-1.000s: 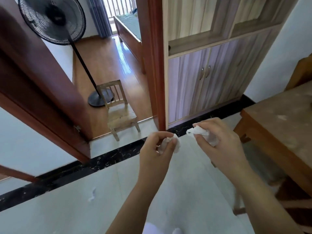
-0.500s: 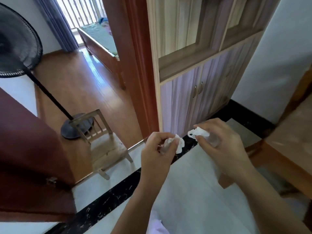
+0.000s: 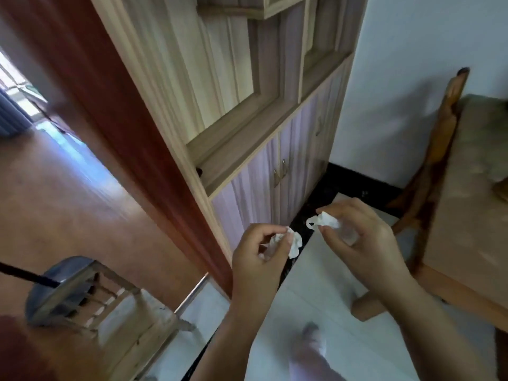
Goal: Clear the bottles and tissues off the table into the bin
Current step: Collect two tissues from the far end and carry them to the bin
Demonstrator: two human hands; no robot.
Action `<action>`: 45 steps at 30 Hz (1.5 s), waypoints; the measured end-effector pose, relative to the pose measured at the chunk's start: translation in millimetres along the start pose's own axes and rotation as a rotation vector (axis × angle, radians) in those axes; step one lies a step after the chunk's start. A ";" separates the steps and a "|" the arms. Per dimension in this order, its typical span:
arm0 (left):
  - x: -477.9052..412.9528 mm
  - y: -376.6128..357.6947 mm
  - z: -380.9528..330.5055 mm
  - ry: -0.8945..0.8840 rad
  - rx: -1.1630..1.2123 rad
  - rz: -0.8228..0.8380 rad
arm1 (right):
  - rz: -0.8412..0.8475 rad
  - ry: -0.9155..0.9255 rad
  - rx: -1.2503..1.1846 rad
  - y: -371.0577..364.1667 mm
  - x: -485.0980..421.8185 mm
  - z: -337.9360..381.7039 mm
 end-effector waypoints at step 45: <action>-457.3 -444.4 81.5 -0.015 0.243 0.772 | -0.448 -0.583 0.400 72.8 -336.7 -378.6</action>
Point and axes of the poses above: each hand's wrist, its own x-axis away from the middle knuckle, its own y-axis out of the back of the hand, z = x × y, the point moved 2 cm from there along -x, towards the middle knuckle, and after that the axes turned 10 degrees about x, right-handed, at the moved point
